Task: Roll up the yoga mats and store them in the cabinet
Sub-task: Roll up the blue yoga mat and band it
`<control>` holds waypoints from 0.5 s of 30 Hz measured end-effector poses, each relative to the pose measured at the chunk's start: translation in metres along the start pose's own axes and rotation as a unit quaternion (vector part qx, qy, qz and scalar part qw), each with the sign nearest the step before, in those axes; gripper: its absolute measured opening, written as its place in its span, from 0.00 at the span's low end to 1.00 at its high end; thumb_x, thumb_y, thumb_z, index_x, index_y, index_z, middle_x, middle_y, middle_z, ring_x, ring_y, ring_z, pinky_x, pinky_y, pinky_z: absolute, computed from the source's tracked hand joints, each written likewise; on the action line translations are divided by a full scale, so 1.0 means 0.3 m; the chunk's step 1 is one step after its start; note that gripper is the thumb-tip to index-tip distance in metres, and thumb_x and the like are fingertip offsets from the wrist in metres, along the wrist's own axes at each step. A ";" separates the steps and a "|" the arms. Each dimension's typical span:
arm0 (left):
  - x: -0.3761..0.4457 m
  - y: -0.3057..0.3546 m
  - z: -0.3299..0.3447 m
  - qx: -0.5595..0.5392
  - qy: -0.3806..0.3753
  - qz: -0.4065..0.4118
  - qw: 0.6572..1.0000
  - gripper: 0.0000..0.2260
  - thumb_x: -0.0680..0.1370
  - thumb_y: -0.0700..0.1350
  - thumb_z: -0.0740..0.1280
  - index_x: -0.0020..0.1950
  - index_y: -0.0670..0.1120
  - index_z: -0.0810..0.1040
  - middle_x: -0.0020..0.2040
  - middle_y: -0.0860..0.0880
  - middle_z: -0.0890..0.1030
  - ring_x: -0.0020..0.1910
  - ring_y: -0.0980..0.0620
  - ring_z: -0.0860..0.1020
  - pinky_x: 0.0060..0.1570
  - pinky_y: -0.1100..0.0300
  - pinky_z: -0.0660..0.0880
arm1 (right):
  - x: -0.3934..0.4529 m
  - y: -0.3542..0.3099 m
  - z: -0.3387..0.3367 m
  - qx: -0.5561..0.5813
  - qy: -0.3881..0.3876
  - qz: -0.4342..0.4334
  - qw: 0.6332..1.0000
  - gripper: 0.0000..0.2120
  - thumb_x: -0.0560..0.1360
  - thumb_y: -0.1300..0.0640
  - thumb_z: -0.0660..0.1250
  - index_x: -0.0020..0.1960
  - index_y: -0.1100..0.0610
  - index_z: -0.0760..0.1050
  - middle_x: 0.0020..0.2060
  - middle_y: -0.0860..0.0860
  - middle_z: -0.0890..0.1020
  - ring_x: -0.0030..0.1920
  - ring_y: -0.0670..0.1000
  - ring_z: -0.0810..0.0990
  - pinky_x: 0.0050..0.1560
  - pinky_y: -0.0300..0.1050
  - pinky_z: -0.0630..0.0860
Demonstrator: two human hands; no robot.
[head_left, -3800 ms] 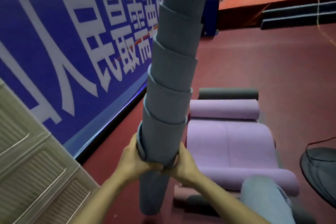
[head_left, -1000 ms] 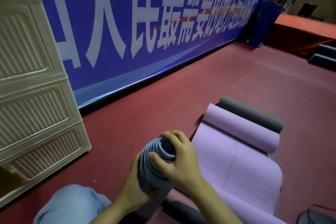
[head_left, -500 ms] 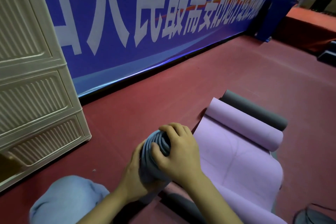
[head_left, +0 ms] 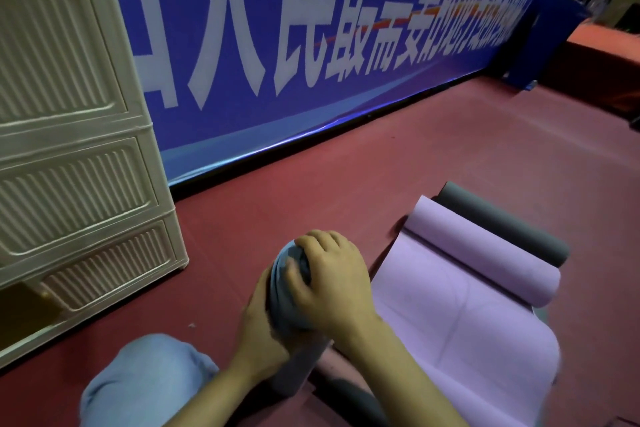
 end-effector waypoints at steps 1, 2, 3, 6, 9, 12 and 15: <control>0.002 0.011 -0.006 -0.002 -0.005 0.005 1.000 0.47 0.58 0.56 0.82 0.75 0.52 0.69 0.67 0.58 0.79 0.67 0.57 0.78 0.65 0.51 0.77 | 0.012 -0.007 0.000 -0.001 -0.006 -0.001 1.000 0.11 0.75 0.49 0.62 0.49 0.54 0.78 0.47 0.49 0.81 0.48 0.55 0.76 0.50 0.52 0.74; 0.006 0.016 -0.009 -0.002 -0.021 0.008 1.000 0.47 0.58 0.55 0.81 0.75 0.53 0.68 0.68 0.60 0.78 0.68 0.58 0.77 0.66 0.54 0.76 | 0.018 -0.011 0.009 -0.005 -0.022 0.004 1.000 0.12 0.75 0.48 0.61 0.48 0.54 0.77 0.47 0.49 0.81 0.48 0.56 0.76 0.49 0.52 0.74; 0.009 0.019 -0.009 0.000 -0.041 0.010 0.999 0.47 0.59 0.55 0.81 0.75 0.55 0.66 0.69 0.62 0.77 0.69 0.59 0.76 0.67 0.56 0.75 | 0.015 -0.014 0.027 -0.012 -0.040 0.009 0.999 0.12 0.75 0.47 0.60 0.47 0.54 0.76 0.46 0.50 0.80 0.47 0.56 0.75 0.49 0.53 0.73; 0.013 0.023 -0.002 0.012 -0.086 0.005 0.996 0.48 0.61 0.55 0.79 0.77 0.53 0.61 0.74 0.61 0.72 0.73 0.60 0.71 0.71 0.55 0.71 | -0.008 0.009 0.070 -0.018 -0.031 0.032 0.999 0.10 0.74 0.48 0.61 0.47 0.54 0.75 0.46 0.50 0.77 0.46 0.56 0.72 0.52 0.54 0.73; 0.023 0.012 -0.001 0.010 -0.110 -0.013 0.994 0.53 0.61 0.56 0.80 0.80 0.47 0.59 0.77 0.55 0.69 0.75 0.59 0.69 0.73 0.50 0.69 | -0.019 0.040 0.079 -0.001 0.000 0.069 0.998 0.11 0.74 0.48 0.62 0.50 0.54 0.76 0.48 0.49 0.77 0.46 0.55 0.73 0.55 0.52 0.71; 0.043 -0.010 -0.018 -0.010 -0.130 -0.012 0.991 0.52 0.61 0.51 0.81 0.80 0.46 0.59 0.77 0.53 0.70 0.75 0.56 0.69 0.73 0.54 0.69 | -0.012 0.028 0.109 -0.007 -0.013 0.053 0.998 0.14 0.75 0.46 0.62 0.55 0.54 0.75 0.53 0.49 0.76 0.51 0.53 0.73 0.57 0.50 0.71; 0.054 -0.026 -0.035 -0.015 -0.146 -0.017 0.989 0.53 0.60 0.52 0.80 0.80 0.48 0.58 0.78 0.54 0.68 0.76 0.60 0.67 0.73 0.62 0.67 | 0.001 0.010 0.134 -0.007 -0.027 0.054 0.998 0.17 0.75 0.45 0.62 0.58 0.54 0.75 0.57 0.50 0.76 0.55 0.53 0.74 0.61 0.49 0.70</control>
Point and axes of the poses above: each hand's wrist, its own x-axis towards the middle knuckle, its own z-axis out of the palm, y = z × x, the point moved 6 cm from there along x, towards the middle knuckle
